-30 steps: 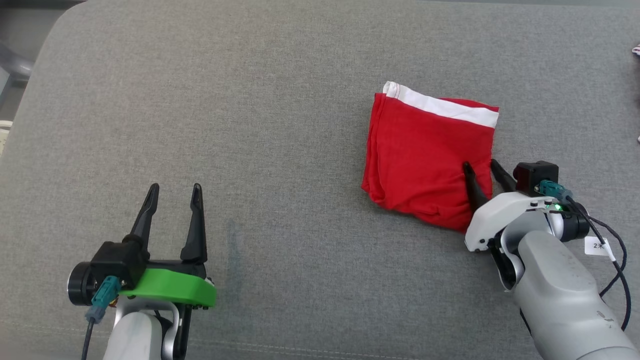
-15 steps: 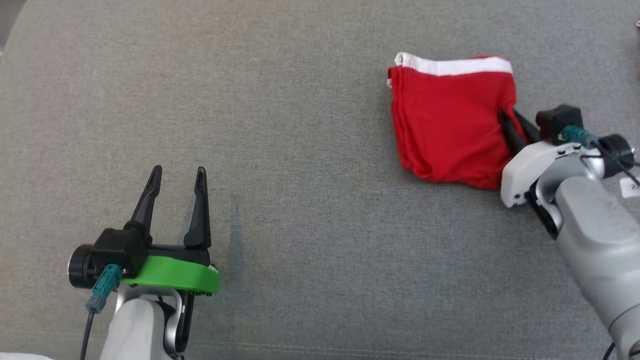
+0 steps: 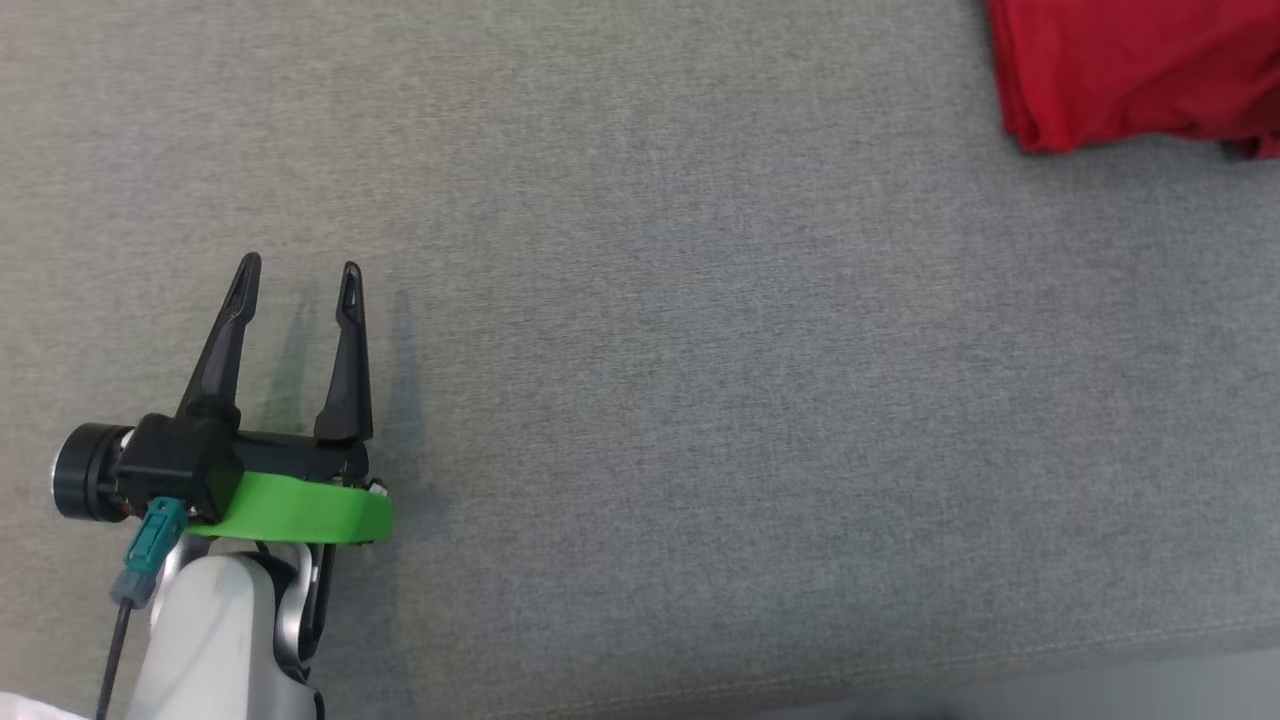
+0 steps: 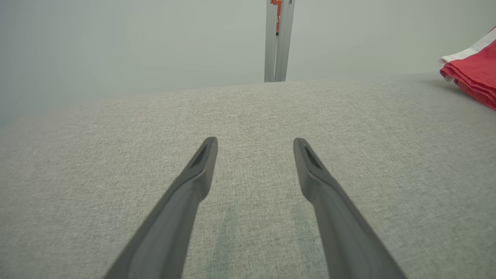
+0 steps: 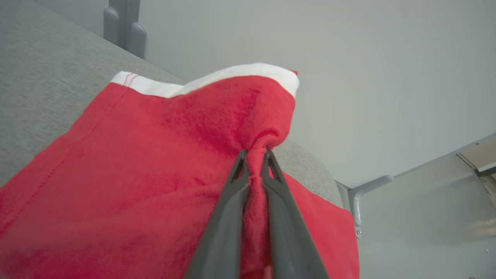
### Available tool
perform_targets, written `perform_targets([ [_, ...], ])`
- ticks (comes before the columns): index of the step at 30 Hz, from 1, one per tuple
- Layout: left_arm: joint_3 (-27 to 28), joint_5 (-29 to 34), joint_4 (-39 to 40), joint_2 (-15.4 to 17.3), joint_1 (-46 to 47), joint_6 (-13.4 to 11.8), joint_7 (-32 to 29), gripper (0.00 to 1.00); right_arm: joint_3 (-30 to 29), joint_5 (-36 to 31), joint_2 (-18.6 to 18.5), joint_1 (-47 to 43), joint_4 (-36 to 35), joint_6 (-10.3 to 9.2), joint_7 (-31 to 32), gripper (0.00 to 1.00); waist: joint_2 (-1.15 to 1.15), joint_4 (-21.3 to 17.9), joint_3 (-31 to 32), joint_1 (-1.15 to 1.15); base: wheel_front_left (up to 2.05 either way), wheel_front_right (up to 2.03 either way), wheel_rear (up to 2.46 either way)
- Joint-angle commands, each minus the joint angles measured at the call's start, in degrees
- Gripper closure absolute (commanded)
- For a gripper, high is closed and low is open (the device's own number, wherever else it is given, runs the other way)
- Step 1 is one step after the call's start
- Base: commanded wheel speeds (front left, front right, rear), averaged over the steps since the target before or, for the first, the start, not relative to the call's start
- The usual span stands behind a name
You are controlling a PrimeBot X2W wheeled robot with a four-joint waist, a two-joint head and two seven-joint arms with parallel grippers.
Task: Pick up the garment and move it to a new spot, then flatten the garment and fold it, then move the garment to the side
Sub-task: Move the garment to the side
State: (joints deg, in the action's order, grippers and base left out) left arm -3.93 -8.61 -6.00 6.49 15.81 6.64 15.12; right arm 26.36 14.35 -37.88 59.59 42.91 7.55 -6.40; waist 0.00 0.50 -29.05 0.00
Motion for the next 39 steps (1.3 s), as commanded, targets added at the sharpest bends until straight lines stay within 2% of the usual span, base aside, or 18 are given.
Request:
perform_targets([
  [1,-0.1,0.8,0.8,0.9,1.0,0.2,-0.2,0.0,-0.1,0.9,-1.4,1.3,-0.9,-0.15,0.7,1.0,0.0,-6.0,-5.7,0.0,0.0,0.0,0.0],
  [9,-0.5,1.2,6.7,2.7,0.9,-0.2,-1.9,0.0,-1.5,3.6,-9.3,4.4,-2.4,-0.15,3.8,1.0,0.0,-8.6,-7.4,0.0,0.0,0.0,0.0],
  [13,-0.7,1.3,9.4,3.2,-0.1,-0.4,-3.1,0.0,-0.7,4.2,-10.5,6.3,-1.3,-0.15,4.6,1.0,0.0,-8.9,-7.5,0.0,0.0,0.0,0.0],
  [20,-0.4,1.1,12.7,3.9,-1.4,-1.0,-4.6,0.0,0.8,3.6,-9.5,10.4,2.7,-0.15,5.0,1.0,0.0,-8.7,-8.1,0.0,0.0,0.0,0.0],
  [21,-0.4,1.0,13.2,4.1,-1.5,-1.1,-4.8,0.0,0.8,3.5,-9.1,11.2,3.8,-0.15,4.7,0.9,0.0,-8.7,-8.3,0.0,0.0,0.0,0.0],
  [22,-0.4,1.0,13.6,4.2,-1.8,-1.2,-4.9,0.0,0.9,3.2,-8.7,11.8,4.7,-0.15,4.4,0.27,0.0,-8.7,-8.4,0.0,0.0,0.0,0.0],
  [23,-0.3,0.9,13.9,4.2,-1.8,-1.2,-5.0,0.0,0.7,3.3,-8.2,12.2,5.6,-0.15,4.1,0.0,0.0,-8.7,-8.5,0.0,0.0,0.0,0.0],
  [32,-0.3,0.1,12.6,3.9,-2.3,-1.9,-4.1,0.0,0.8,1.9,-4.8,13.7,10.7,-0.15,-0.8,0.0,0.0,-8.3,-6.6,0.0,0.0,0.0,0.0],
  [39,0.0,-1.0,9.1,2.7,-3.4,-2.5,-2.3,0.0,0.1,3.1,-0.9,11.0,9.7,-0.15,-6.3,0.0,0.0,-7.0,-1.1,0.0,0.0,0.0,0.0],
])
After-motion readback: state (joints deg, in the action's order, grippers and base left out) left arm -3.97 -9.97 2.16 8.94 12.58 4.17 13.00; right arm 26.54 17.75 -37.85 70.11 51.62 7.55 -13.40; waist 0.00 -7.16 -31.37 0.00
